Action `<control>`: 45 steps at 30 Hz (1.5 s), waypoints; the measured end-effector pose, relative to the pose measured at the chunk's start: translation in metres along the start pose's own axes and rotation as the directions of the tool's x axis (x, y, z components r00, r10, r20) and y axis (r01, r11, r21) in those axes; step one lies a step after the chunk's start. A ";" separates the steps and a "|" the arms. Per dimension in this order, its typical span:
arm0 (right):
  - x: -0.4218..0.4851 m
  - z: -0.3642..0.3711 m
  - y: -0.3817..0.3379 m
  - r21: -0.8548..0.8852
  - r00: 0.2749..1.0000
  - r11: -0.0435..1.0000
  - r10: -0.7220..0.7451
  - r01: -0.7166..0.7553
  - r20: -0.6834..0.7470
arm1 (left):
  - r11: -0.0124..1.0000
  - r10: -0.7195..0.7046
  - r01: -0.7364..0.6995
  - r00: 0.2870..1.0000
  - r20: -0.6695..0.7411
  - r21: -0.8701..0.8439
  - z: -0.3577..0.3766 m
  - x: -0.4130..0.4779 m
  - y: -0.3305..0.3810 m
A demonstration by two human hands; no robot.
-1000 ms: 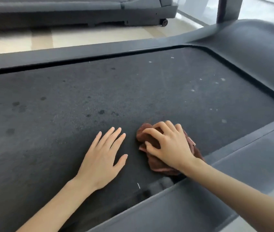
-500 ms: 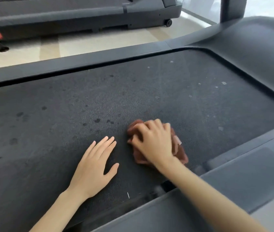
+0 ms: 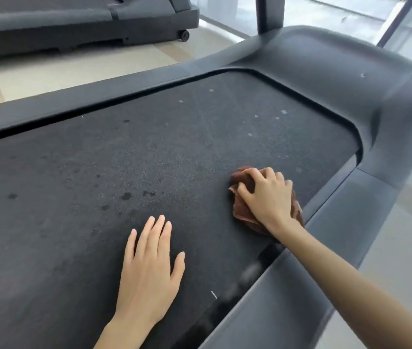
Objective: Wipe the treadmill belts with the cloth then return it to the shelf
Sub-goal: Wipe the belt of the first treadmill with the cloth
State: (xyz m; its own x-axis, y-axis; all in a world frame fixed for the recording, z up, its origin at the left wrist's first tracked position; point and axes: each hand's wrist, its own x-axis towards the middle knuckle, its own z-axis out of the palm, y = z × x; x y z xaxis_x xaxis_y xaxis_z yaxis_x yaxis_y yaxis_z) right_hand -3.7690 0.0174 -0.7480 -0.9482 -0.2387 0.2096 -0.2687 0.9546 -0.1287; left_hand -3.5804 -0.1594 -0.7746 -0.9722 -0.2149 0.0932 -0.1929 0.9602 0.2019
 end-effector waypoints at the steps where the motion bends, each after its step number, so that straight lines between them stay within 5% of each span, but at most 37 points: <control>1: -0.019 0.000 -0.016 -0.016 0.996 0.996 -0.088 0.088 0.008 | 1.000 0.004 -0.004 1.000 0.007 -0.003 0.000 0.000 -0.001; 5: -0.085 -0.010 -0.044 0.059 0.891 0.890 -0.454 0.452 0.019 | 0.999 0.033 -0.033 0.999 0.011 0.000 0.000 0.000 -0.005; 7: -0.088 -0.018 -0.038 0.088 0.847 0.852 -0.522 0.516 0.099 | 0.999 0.042 -0.042 0.999 0.015 -0.008 0.000 -0.002 -0.006; 12: -0.070 -0.026 -0.015 0.054 0.825 0.851 -0.522 0.523 0.216 | 0.999 0.050 -0.050 0.998 0.037 -0.013 0.000 -0.003 -0.006; 22: 0.010 -0.009 0.061 0.022 0.901 0.901 -0.434 0.433 0.019 | 0.996 0.073 -0.078 0.989 0.128 0.034 -0.002 0.014 0.014; 31: 0.133 0.010 0.194 0.069 0.947 0.945 -0.320 0.321 -0.022 | 0.976 0.167 -0.183 0.977 0.129 0.119 0.014 0.128 0.105; 35: 0.196 0.005 0.263 0.080 0.997 0.994 -0.074 0.073 0.003 | 0.983 0.150 -0.163 0.979 0.139 0.088 0.025 0.165 0.144; 39: 0.204 0.016 0.258 0.023 0.992 0.994 0.112 -0.110 -0.060 | 0.980 0.169 -0.183 0.973 0.156 0.079 0.036 0.183 0.161; 45: 0.129 0.012 0.200 0.044 0.962 0.962 -0.267 0.269 -0.051 | 0.987 0.155 -0.157 0.983 0.096 0.016 0.044 0.205 0.168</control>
State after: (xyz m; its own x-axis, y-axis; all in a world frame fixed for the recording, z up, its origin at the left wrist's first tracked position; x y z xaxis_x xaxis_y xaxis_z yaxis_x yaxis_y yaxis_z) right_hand -3.9472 0.1750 -0.7578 -0.8320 -0.4756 0.2856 -0.5214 0.8462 -0.1101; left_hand -3.8182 -0.0342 -0.7644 -0.9985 -0.0455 0.0297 -0.0398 0.9847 0.1696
